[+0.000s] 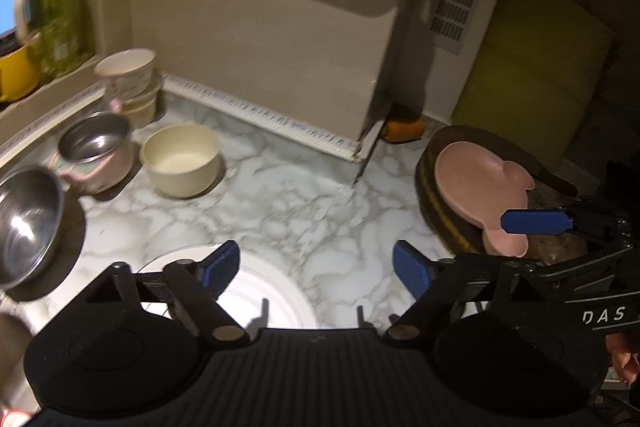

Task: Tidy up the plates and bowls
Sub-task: 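Move both grippers to the pink bear-shaped plate on the cutting board, then grip the pink plate's rim with both grippers and lift it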

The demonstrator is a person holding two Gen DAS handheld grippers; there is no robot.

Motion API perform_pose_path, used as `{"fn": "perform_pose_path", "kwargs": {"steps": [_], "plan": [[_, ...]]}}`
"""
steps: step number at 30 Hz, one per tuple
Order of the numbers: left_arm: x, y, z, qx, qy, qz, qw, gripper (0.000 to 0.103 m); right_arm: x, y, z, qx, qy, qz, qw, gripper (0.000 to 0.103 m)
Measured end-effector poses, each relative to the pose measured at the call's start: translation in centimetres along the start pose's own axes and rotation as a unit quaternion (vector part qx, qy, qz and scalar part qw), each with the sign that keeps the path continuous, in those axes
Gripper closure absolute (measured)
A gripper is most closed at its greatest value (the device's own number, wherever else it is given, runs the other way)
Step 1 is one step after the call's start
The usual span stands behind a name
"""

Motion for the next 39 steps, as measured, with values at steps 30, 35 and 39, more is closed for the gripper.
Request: {"fn": "perform_pose_path", "kwargs": {"steps": [30,35,39], "plan": [[3.8,-11.2,-17.7,-0.058,0.051,-0.071,0.9944,0.001,-5.5,-20.7,-3.1,-0.177,0.065,-0.167,0.968,0.038],[3.4,-12.4,-20.3,-0.069,0.086,-0.063,0.9919,0.025,-5.8,-22.2,-4.8,-0.17,0.077,-0.198,0.962,0.056],[3.2,-12.6,-22.0,-0.074,0.111,-0.052,0.9897,0.046,-6.1,-23.3,-5.7,-0.158,0.078,-0.221,0.959,0.068]]}}
Point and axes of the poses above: each gripper's, at about its wrist camera, not at the fingertips, and z roughly against the way its jaws point, y to its left, x to its top, the point moved 4 cm from there along -z, roughly the way its jaws point, and after that the axes turned 8 degrees about z, right-handed, at the moved point
